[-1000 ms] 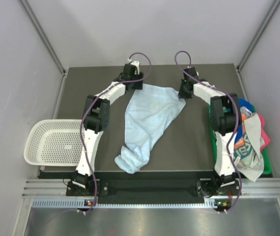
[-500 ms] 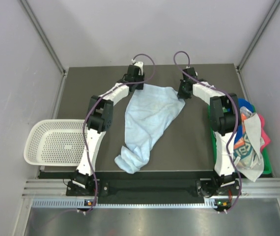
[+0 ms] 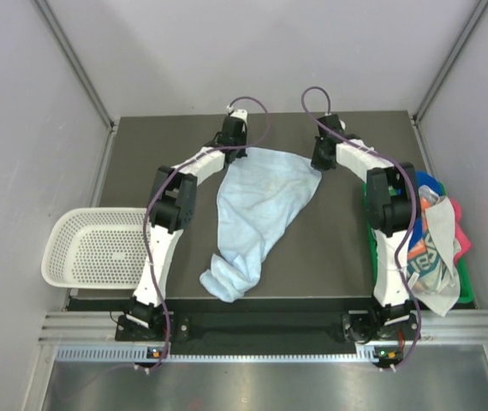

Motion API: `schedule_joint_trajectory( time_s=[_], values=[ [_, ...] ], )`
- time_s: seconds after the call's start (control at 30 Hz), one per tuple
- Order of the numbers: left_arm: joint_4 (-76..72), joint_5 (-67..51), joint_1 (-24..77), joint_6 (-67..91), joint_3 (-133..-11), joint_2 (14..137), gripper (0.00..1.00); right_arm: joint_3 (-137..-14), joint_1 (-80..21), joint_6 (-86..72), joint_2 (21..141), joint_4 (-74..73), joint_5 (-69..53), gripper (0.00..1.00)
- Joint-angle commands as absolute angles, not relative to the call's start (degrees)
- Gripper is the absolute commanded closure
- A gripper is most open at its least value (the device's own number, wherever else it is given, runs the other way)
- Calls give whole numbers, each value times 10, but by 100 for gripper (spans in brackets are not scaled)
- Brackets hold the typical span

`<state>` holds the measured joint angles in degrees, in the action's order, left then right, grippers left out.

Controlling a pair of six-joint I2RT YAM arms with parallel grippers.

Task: Fold and stack the towels
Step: Flatten out the crumpled towel

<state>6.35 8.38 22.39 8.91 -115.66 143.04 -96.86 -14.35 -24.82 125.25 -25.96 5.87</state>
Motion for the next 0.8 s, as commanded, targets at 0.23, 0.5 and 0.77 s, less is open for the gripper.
schedule_joint_trajectory(
  time_s=[0.23,0.5,0.77],
  values=[
    [-44,185,267,102,-956,1121,100,-909,-156,-211,1018,-213,120,100],
    [-47,262,344,97,-819,941,100,-825,-213,-171,847,-195,127,100],
    [-4,316,457,52,-799,743,100,-809,-275,-111,668,-185,158,100]
  ],
)
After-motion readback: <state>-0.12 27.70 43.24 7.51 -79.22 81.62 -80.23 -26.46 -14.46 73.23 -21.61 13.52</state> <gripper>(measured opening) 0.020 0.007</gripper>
